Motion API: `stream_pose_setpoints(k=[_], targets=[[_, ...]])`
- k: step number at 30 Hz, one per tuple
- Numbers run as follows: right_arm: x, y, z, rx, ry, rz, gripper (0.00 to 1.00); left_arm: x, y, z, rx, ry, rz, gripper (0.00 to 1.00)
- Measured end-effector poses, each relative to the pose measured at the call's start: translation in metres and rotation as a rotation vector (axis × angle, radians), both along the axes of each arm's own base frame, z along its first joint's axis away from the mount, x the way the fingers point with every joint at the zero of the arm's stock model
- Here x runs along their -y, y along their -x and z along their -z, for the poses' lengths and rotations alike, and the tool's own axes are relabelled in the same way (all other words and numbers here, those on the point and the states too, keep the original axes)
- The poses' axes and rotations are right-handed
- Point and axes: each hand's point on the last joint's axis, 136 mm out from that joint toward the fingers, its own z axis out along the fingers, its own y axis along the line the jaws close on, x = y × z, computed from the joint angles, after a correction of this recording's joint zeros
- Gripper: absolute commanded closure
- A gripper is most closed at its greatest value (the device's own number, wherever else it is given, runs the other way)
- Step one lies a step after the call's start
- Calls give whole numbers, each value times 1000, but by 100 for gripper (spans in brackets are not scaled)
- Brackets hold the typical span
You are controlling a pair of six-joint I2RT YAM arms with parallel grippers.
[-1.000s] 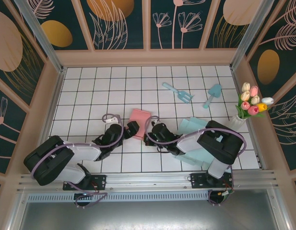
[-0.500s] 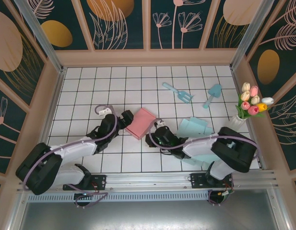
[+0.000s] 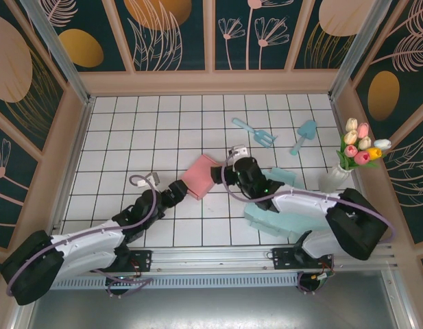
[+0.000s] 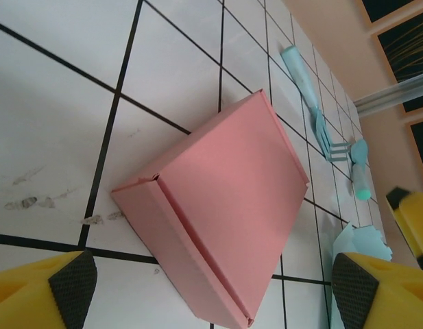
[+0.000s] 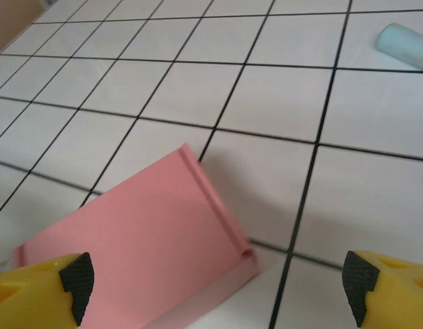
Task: Fold the paper box
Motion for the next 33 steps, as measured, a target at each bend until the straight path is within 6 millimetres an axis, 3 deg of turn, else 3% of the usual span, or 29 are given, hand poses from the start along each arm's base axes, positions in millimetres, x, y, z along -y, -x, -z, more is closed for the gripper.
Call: stream_pose_setpoints(k=[4, 11, 21, 28, 33], targets=[[-2, -22, 18, -45, 22, -26, 8, 5, -3, 9, -23, 9, -4, 11], [-26, -26, 43, -111, 24, -136, 9, 15, -9, 29, -75, 7, -7, 11], [-37, -27, 72, -195, 8, -192, 13, 39, -35, 15, -48, 34, -22, 11], [-49, -21, 65, -238, -87, -221, 16, 26, -65, 25, -80, 25, -92, 11], [-54, -22, 58, -257, -155, -207, 18, 14, -107, 7, -42, 32, -155, 10]])
